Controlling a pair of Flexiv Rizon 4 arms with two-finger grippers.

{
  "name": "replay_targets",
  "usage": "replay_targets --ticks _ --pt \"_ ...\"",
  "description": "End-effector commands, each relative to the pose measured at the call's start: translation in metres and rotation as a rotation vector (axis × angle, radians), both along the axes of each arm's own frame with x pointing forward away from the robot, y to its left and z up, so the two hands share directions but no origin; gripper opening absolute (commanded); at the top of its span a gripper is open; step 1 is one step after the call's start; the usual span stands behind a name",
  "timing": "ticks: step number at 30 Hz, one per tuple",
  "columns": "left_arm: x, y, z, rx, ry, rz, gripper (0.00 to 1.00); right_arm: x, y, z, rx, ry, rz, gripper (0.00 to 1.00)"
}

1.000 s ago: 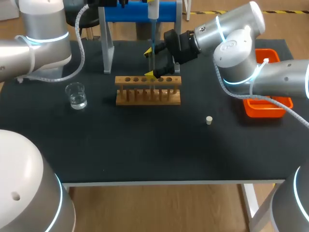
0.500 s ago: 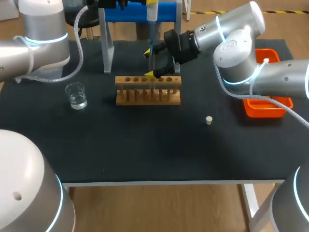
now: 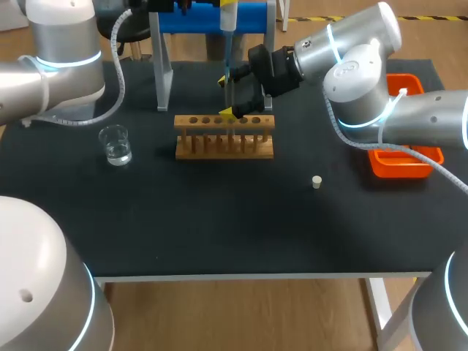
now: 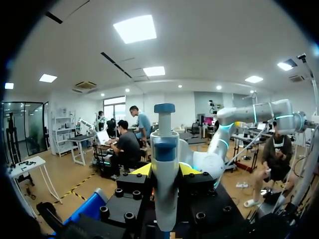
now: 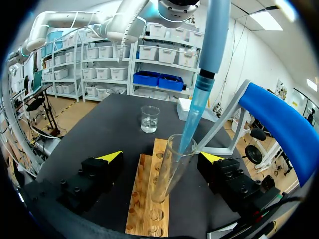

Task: Invert the test tube, pick up the pipette, mount the tip to pipette, aspirate from beaker and dispense into the tube, eject the tip, return the pipette, and cap with the stopper.

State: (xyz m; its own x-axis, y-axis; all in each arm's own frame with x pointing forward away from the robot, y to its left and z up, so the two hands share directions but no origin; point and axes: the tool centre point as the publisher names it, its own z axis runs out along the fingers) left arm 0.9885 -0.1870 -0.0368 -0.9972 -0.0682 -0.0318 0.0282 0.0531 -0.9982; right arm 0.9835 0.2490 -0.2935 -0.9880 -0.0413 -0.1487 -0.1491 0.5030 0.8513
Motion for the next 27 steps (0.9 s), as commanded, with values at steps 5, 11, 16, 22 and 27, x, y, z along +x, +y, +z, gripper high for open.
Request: replay_targets --ticks 5,11,16,22,27 --pt "0.0000 -0.0007 -0.0059 -0.017 -0.001 -0.005 0.00 0.0005 -0.0004 0.0007 -0.002 0.002 0.002 1.00" --pt "-0.0017 0.0000 -0.0084 -0.024 -0.001 -0.003 0.00 0.0005 -0.0004 0.0007 -0.002 0.002 0.002 1.00" --pt "-0.0024 0.0007 -0.0100 -0.026 -0.002 -0.002 0.00 0.0005 -0.0004 0.0007 -0.002 0.002 0.002 1.00" --pt "-0.0031 0.0010 -0.0108 -0.028 -0.012 -0.002 0.00 0.0005 -0.0004 0.0007 -0.002 0.002 0.002 1.00" --pt "-0.0041 0.0014 -0.0124 -0.029 -0.015 0.001 0.00 0.0005 -0.0004 0.0007 -0.002 0.002 0.002 1.00"
